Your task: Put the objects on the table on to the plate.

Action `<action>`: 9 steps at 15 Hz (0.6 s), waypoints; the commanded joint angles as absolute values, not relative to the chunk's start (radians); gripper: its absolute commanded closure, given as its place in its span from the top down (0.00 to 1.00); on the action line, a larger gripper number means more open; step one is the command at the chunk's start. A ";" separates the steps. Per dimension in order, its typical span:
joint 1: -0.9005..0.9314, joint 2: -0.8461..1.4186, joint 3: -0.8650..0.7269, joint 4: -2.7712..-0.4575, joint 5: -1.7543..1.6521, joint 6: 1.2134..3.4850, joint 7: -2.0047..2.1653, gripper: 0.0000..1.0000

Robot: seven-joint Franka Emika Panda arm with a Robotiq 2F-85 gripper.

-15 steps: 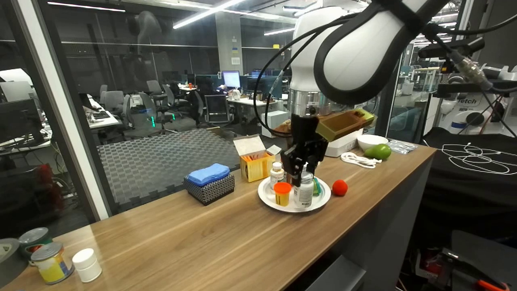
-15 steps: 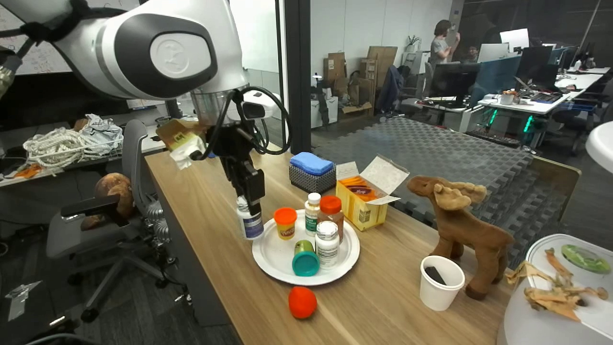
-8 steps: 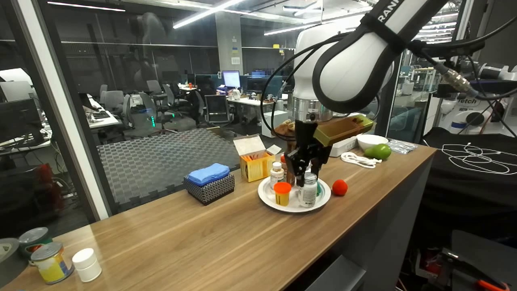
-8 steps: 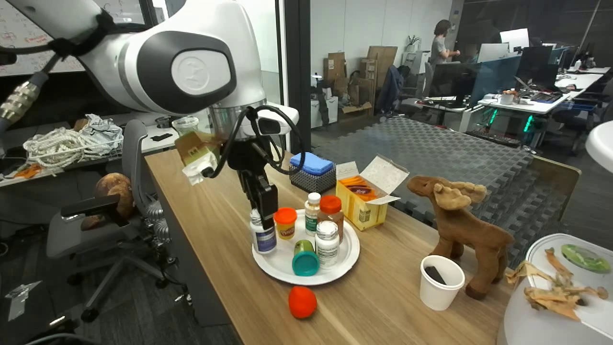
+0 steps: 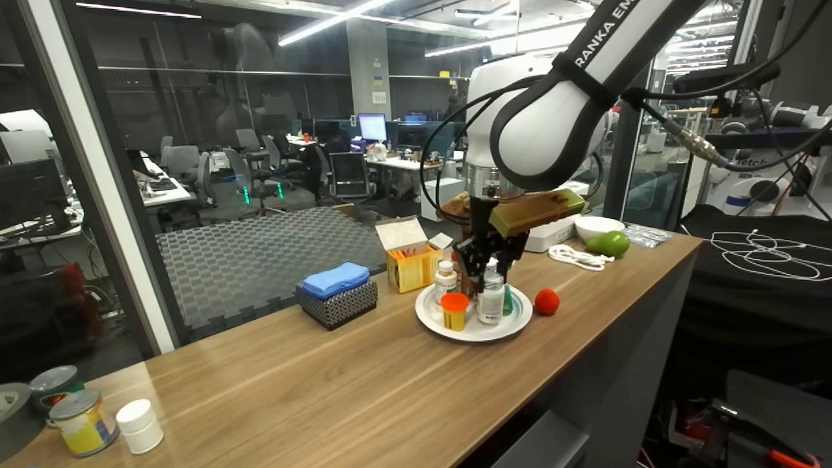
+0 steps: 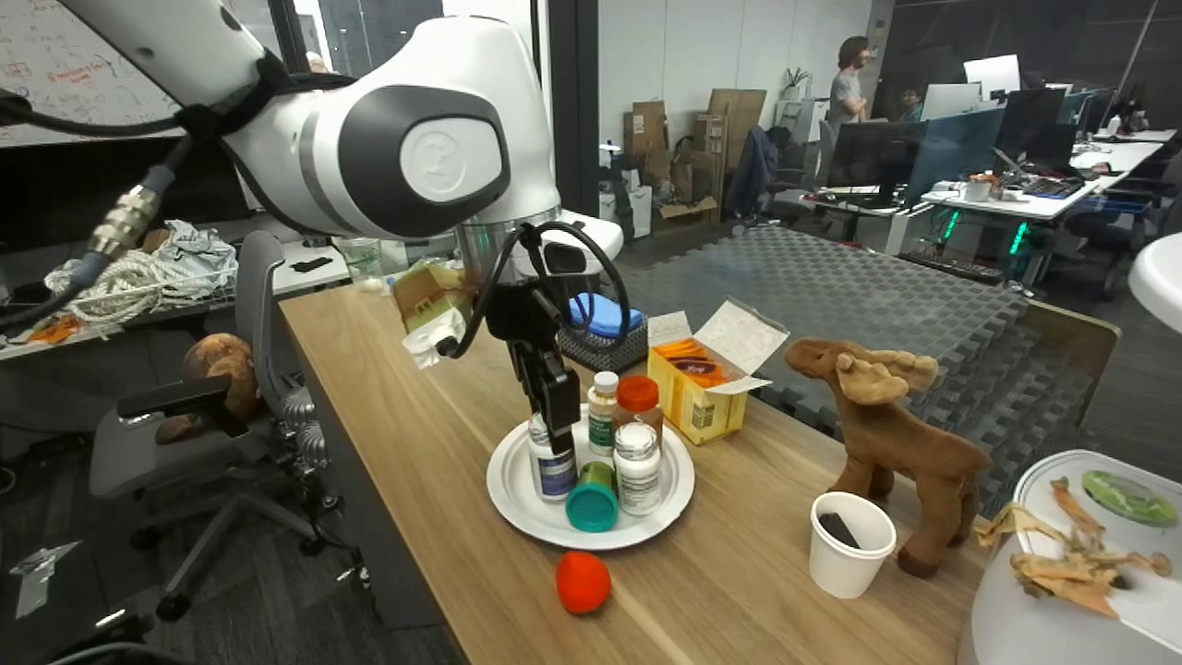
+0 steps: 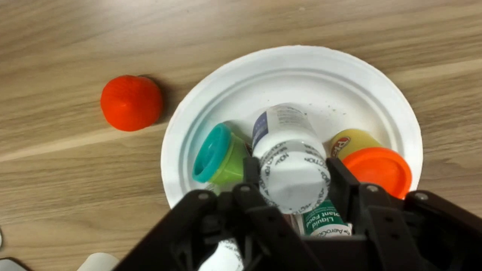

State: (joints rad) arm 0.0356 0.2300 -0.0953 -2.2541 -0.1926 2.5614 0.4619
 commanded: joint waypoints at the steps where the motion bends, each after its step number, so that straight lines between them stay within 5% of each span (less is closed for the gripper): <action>1: 0.044 0.277 -0.105 -2.180 -0.179 2.559 0.477 0.23; 9: 0.049 0.340 -0.122 -2.099 -0.177 2.559 0.488 0.23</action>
State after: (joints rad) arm 0.0358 0.3127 -0.1018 -2.1462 -0.1868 2.5614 0.4771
